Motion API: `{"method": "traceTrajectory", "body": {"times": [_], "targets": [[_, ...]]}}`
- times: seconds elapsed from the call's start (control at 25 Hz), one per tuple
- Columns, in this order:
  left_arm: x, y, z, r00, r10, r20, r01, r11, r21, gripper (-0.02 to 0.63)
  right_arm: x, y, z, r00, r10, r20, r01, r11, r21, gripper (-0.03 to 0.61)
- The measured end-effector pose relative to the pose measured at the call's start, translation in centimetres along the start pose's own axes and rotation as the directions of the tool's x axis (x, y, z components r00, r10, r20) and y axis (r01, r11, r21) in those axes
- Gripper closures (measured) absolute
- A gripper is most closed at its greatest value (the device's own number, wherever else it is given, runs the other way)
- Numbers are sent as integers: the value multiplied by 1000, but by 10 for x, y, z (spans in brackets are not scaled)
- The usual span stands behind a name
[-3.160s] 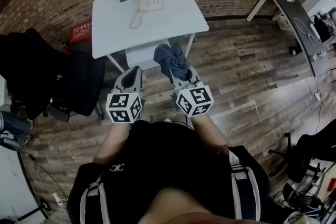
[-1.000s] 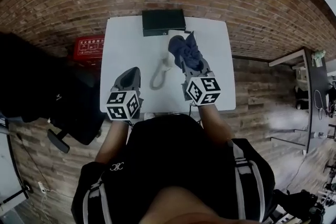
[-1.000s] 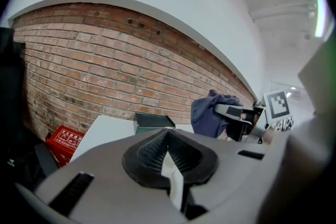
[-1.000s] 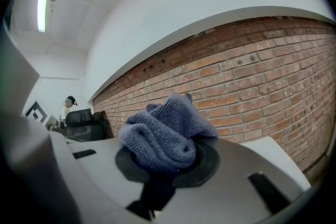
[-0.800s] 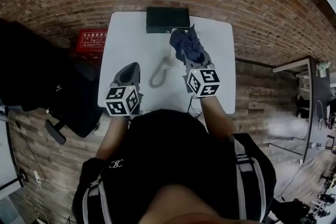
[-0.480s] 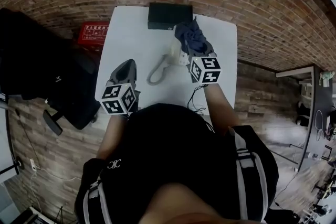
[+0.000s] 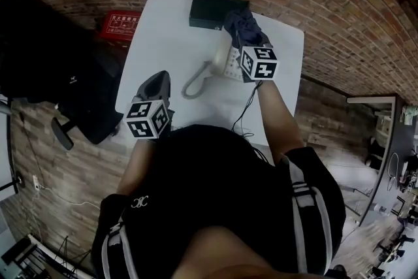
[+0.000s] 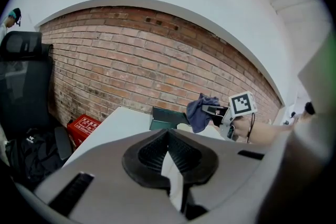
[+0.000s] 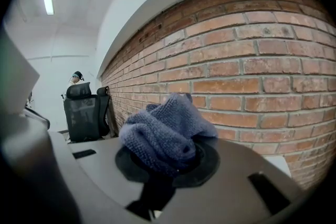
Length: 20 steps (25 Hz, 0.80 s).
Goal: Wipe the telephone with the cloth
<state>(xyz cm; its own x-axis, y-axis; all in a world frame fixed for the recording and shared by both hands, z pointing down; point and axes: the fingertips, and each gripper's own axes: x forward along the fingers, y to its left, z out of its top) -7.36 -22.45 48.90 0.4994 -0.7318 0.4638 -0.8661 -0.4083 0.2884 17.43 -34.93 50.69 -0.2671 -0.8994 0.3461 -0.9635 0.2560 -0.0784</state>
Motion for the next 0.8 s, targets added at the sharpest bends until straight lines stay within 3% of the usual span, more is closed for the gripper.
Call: {"method": "traceTrajectory", "body": {"times": [0.32, 0.68, 0.8], "targets": [[-1, 6, -2, 999, 54, -8, -54, 999, -5, 621, 53, -11, -36, 991, -1, -131, -2, 1000, -23, 537], [-14, 18, -15, 994, 103, -21, -104, 994, -31, 621, 77, -3, -93, 952, 3, -307, 1, 1000, 13, 535], [-16, 19, -19, 993, 110, -32, -111, 993, -33, 621, 73, 1, -102, 953, 16, -302, -3, 999, 41, 535]]}}
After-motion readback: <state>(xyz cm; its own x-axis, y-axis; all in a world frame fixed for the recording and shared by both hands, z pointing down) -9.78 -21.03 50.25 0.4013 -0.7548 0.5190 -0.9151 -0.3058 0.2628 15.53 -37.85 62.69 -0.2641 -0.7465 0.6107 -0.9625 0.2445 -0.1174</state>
